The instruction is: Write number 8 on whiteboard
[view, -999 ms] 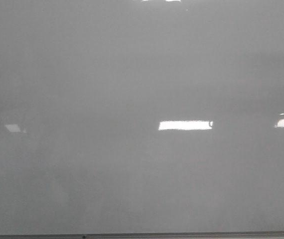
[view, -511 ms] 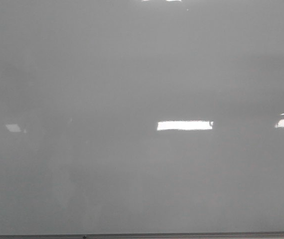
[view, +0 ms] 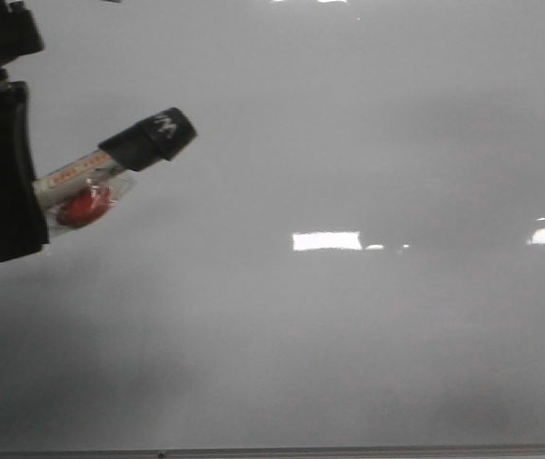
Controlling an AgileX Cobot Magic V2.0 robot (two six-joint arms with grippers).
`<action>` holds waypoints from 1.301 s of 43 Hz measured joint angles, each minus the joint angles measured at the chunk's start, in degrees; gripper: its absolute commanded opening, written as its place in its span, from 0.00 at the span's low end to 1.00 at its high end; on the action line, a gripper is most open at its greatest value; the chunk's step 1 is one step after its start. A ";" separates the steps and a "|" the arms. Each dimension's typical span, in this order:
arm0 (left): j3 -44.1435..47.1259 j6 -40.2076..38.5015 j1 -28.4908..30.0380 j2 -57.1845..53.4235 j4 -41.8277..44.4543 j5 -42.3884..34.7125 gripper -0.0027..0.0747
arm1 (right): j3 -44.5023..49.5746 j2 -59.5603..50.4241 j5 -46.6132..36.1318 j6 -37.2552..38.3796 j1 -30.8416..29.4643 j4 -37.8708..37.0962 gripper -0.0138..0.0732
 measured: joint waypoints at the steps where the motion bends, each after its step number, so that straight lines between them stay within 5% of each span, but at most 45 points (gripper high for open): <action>1: 0.01 0.95 -1.43 0.00 0.00 0.11 0.02 | -0.82 1.34 0.77 -2.36 1.03 0.89 0.71; 12: 0.01 3.76 -9.25 0.00 0.14 0.36 0.02 | -12.08 13.51 7.33 -15.04 11.77 8.24 0.71; 24: 0.01 3.76 -9.70 0.00 0.20 0.25 0.02 | -20.16 24.22 6.63 -22.34 19.88 13.70 0.71; 38: 0.01 3.76 -9.70 0.00 0.20 -1.18 0.02 | -20.80 29.93 3.70 -31.61 20.85 24.21 0.71; 56: 0.01 3.76 -9.70 0.00 0.20 -2.26 0.02 | -20.90 34.44 2.15 -33.40 20.85 26.21 0.62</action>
